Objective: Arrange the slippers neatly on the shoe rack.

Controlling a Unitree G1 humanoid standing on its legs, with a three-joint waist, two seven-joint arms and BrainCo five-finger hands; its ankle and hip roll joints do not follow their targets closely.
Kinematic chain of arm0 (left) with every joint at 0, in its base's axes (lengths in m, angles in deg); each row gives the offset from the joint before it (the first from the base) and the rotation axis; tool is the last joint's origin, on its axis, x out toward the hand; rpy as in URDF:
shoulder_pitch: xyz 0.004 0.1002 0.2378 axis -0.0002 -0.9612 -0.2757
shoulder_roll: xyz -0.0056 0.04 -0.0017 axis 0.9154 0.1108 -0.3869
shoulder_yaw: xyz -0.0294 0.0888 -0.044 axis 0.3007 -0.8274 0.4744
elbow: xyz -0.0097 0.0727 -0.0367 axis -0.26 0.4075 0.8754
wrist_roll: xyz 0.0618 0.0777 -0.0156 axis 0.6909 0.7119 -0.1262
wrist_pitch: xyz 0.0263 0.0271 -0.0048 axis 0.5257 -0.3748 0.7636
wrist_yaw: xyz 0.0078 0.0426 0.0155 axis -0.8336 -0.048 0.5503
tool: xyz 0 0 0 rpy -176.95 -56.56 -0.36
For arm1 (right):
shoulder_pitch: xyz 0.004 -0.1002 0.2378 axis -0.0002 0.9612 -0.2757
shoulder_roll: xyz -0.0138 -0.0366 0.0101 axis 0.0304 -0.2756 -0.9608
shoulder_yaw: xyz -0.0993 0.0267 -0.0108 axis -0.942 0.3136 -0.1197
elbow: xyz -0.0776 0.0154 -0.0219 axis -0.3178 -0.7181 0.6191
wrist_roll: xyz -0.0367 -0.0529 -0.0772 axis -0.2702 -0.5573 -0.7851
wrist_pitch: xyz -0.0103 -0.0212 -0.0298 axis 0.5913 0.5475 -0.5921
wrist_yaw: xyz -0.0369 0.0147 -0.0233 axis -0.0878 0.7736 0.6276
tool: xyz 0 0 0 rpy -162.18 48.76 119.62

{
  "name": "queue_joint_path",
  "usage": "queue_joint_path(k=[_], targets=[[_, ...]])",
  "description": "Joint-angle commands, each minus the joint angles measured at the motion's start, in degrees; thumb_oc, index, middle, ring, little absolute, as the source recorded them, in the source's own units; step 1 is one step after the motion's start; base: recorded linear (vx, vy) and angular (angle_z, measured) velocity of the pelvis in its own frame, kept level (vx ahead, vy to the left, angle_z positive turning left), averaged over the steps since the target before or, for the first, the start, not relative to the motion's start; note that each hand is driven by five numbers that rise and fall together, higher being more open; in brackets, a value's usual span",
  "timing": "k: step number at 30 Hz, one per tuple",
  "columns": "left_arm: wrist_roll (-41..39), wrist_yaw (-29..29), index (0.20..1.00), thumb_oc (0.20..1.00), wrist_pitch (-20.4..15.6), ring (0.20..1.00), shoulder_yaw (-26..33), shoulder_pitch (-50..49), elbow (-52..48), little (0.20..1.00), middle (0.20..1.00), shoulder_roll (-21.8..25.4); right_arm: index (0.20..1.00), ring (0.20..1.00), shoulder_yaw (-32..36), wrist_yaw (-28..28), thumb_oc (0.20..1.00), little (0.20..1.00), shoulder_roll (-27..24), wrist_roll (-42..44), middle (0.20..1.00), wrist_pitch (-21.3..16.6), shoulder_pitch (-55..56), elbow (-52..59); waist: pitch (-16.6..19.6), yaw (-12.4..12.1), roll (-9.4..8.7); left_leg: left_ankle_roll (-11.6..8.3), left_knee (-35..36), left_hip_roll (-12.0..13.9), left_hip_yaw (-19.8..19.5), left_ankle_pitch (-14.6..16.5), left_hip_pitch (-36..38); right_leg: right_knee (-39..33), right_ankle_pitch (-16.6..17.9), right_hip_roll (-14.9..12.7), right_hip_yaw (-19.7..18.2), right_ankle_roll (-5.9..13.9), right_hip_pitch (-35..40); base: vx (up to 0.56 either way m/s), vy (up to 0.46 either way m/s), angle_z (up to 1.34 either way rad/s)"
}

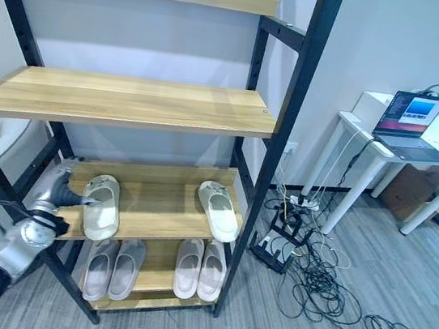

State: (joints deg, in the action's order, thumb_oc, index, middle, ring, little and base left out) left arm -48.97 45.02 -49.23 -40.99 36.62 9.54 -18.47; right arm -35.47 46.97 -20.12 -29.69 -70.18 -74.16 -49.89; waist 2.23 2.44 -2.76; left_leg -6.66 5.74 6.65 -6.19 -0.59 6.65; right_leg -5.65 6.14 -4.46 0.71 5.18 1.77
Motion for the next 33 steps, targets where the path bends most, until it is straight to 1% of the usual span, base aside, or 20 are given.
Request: queue_joint_path(k=[1,3,7,8,9,10,11,13,14,16,18,19,20,24,27,28,29,30,32,33], targets=[[-0.63,-3.05,1.000,1.000,-0.69,1.000,3.47,6.18,-0.29,1.000,1.000,-0.01,1.000,1.000,-2.09,0.59,1.000,1.000,-1.92,-0.91,1.000,-1.45,-2.25,4.05,-4.35,0.99,1.97,5.31,-0.75,-3.83,1.43,3.10,-2.16,0.69,-5.86,-3.62,0.89,3.18,1.62,0.00,0.000,0.00],[-1.02,-3.07,1.000,1.000,-0.55,1.000,3.54,6.54,-0.78,1.000,1.000,-0.09,1.000,1.000,-2.04,0.49,1.000,1.000,-2.10,-0.85,1.000,-1.43,-2.30,4.67,-4.53,0.98,1.92,5.34,-0.76,-3.82,1.42,3.06,-2.42,0.70,-5.88,-3.61,0.85,3.17,1.40,0.00,0.000,0.00],[-2.31,-3.46,1.000,1.000,-0.48,1.000,2.53,9.20,-1.43,1.000,1.000,-1.02,1.000,1.000,-2.39,0.36,1.000,1.000,-2.50,-0.28,1.000,-1.52,-2.95,7.13,-6.14,1.17,1.79,5.41,-0.94,-3.87,1.34,2.79,-4.12,0.95,-5.86,-3.61,0.59,3.11,-0.30,-0.04,-0.007,0.00],[-2.65,-3.79,1.000,1.000,-0.40,1.000,1.28,11.46,-1.11,1.000,1.000,-1.43,1.000,1.000,-2.94,0.33,1.000,1.000,-2.68,0.00,1.000,-1.50,-3.60,7.62,-7.53,1.39,1.90,5.44,-1.15,-3.86,1.17,2.99,-5.07,1.06,-6.15,-3.45,0.47,3.05,-1.25,-0.13,-0.023,0.02],[-3.08,-4.01,1.000,1.000,-0.40,1.000,0.54,12.70,-0.95,1.000,1.000,-1.66,1.000,1.000,-3.20,0.51,1.000,1.000,-2.79,0.09,1.000,-1.47,-4.04,7.84,-8.28,1.42,1.93,5.45,-1.29,-3.92,1.01,2.81,-5.94,1.19,-6.00,-3.40,0.37,3.00,-2.01,-0.09,-0.021,0.05],[-3.11,-4.03,1.000,1.000,-0.43,1.000,0.45,12.88,-0.84,1.000,1.000,-1.66,1.000,1.000,-3.14,0.51,1.000,1.000,-2.76,0.09,1.000,-1.47,-4.11,7.81,-8.24,1.39,1.93,5.45,-1.32,-3.92,0.99,2.79,-6.09,1.23,-5.99,-3.40,0.38,3.00,-2.16,-0.10,-0.013,0.08],[-3.48,-4.39,1.000,1.000,-0.45,1.000,-0.39,14.30,-0.70,1.000,1.000,-1.81,1.000,1.000,-3.32,0.79,1.000,1.000,-2.98,0.39,1.000,-1.44,-4.81,8.13,-9.18,1.55,1.99,5.45,-1.54,-3.91,0.86,2.57,-7.05,1.55,-5.91,-3.39,0.14,2.95,-3.21,-0.15,-0.021,0.09],[-3.75,-5.19,1.000,1.000,-0.33,1.000,-2.90,18.88,0.52,1.000,1.000,-1.63,1.000,1.000,-3.99,1.41,1.000,1.000,-3.56,0.72,1.000,-1.62,-6.28,9.50,-11.48,1.85,2.12,5.43,-2.70,-4.12,0.63,2.18,-10.33,2.65,-5.62,-3.26,-0.33,2.78,-6.37,-0.18,-0.026,-0.03],[-3.77,-5.22,1.000,1.000,-0.37,1.000,-3.00,19.09,0.66,1.000,1.000,-1.63,1.000,1.000,-3.92,1.40,1.000,1.000,-3.52,0.72,1.000,-1.62,-6.35,9.49,-11.45,1.81,2.10,5.43,-2.82,-4.13,0.62,2.20,-10.53,2.75,-5.63,-3.27,-0.34,2.78,-6.56,-0.10,-0.014,-0.02],[-4.66,-6.11,1.000,1.000,-0.22,1.000,-5.16,24.09,2.96,1.000,1.000,-1.14,1.000,1.000,-4.79,2.09,1.000,1.000,-3.97,1.01,1.000,-1.75,-7.89,10.01,-13.40,2.20,2.27,5.42,-3.95,-4.48,0.46,1.69,-13.58,3.62,-5.31,-3.19,-0.73,2.59,-9.16,-0.12,-0.021,0.01],[-5.38,-6.25,1.000,1.000,-0.18,1.000,-6.29,26.30,4.21,1.000,1.000,-1.04,1.000,1.000,-4.90,2.34,1.000,1.000,-4.02,1.18,1.000,-1.77,-8.44,10.24,-13.89,2.33,2.30,5.46,-4.14,-4.72,0.25,1.43,-14.62,3.85,-5.17,-3.20,-0.75,2.59,-10.07,-0.07,-0.020,-0.05],[-5.89,-6.88,1.000,1.000,0.22,1.000,-7.79,29.87,7.27,1.000,1.000,-0.24,1.000,1.000,-5.20,2.75,1.000,1.000,-4.23,1.75,1.000,-1.89,-9.37,10.30,-14.39,2.76,2.48,5.47,-4.14,-4.99,0.25,1.00,-15.75,3.89,-4.93,-3.09,-0.90,2.60,-11.08,-0.03,-0.019,-0.10],[-5.96,-6.93,1.000,1.000,0.11,1.000,-8.01,30.21,7.55,1.000,1.000,-0.25,1.000,1.000,-5.12,2.76,1.000,1.000,-4.14,1.76,1.000,-1.91,-9.47,10.25,-14.38,2.70,2.44,5.47,-4.20,-5.00,0.21,0.99,-15.92,3.95,-4.93,-3.10,-0.87,2.60,-11.23,0.00,-0.017,-0.03],[-6.80,-7.98,1.000,1.000,0.88,1.000,-12.26,39.78,14.52,1.000,1.000,2.74,1.000,1.000,-6.26,3.64,1.000,1.000,-4.12,2.12,1.000,-2.11,-11.15,10.81,-15.16,3.40,2.42,5.57,-3.51,-5.13,0.26,0.29,-17.43,3.35,-4.09,-3.01,-1.00,3.02,-12.76,0.02,-0.013,-0.07],[-8.17,-8.51,1.000,1.000,0.94,1.000,-13.05,42.88,17.64,1.000,1.000,3.61,1.000,1.000,-6.50,3.94,1.000,1.000,-4.12,2.30,1.000,-2.05,-12.08,10.95,-15.38,3.47,2.24,5.54,-3.35,-5.13,0.47,0.16,-18.01,2.84,-3.62,-2.95,-1.13,3.21,-13.26,0.03,-0.004,0.00],[-9.25,-8.47,1.000,1.000,0.89,1.000,-14.20,45.98,20.61,1.000,1.000,5.28,1.000,1.000,-6.90,4.04,1.000,1.000,-4.18,2.62,1.000,-2.11,-12.89,11.01,-15.42,3.55,2.10,5.51,-3.18,-5.16,0.63,0.05,-18.40,2.19,-3.10,-2.82,-1.31,3.43,-13.67,0.04,0.000,-0.07],[-9.31,-8.47,1.000,1.000,0.80,1.000,-14.37,46.20,20.78,1.000,1.000,5.30,1.000,1.000,-6.87,4.05,1.000,1.000,-4.09,2.63,1.000,-2.12,-12.96,10.98,-15.45,3.49,2.03,5.51,-3.19,-5.16,0.65,0.05,-18.44,2.16,-3.07,-2.82,-1.32,3.43,-13.70,0.04,-0.007,-0.17],[-9.67,-8.46,1.000,1.000,0.97,1.000,-16.02,49.23,23.73,1.000,1.000,6.75,1.000,1.000,-7.39,4.14,1.000,1.000,-3.95,2.79,1.000,-2.24,-13.55,10.86,-15.50,3.34,1.83,5.46,-3.07,-5.17,0.86,-0.10,-18.83,1.65,-2.72,-2.72,-1.51,3.58,-14.05,0.02,0.002,-0.12],[-9.06,-8.88,1.000,1.000,1.25,1.000,-17.09,51.00,24.09,1.000,1.000,9.07,1.000,1.000,-7.97,4.45,1.000,1.000,-3.48,3.02,1.000,-2.49,-14.27,10.81,-15.93,2.91,1.75,5.48,-3.11,-5.26,0.93,-0.20,-19.54,1.34,-2.60,-2.68,-1.47,3.70,-14.48,0.01,0.000,-0.05],[-9.06,-8.87,1.000,1.000,1.27,1.000,-17.11,51.03,24.07,1.000,1.000,9.11,1.000,1.000,-7.98,4.45,1.000,1.000,-3.45,3.02,1.000,-2.50,-14.30,10.79,-15.93,2.92,1.72,5.48,-3.13,-5.27,0.92,-0.19,-19.57,1.34,-2.60,-2.68,-1.46,3.70,-14.49,0.01,-0.002,-0.03]])
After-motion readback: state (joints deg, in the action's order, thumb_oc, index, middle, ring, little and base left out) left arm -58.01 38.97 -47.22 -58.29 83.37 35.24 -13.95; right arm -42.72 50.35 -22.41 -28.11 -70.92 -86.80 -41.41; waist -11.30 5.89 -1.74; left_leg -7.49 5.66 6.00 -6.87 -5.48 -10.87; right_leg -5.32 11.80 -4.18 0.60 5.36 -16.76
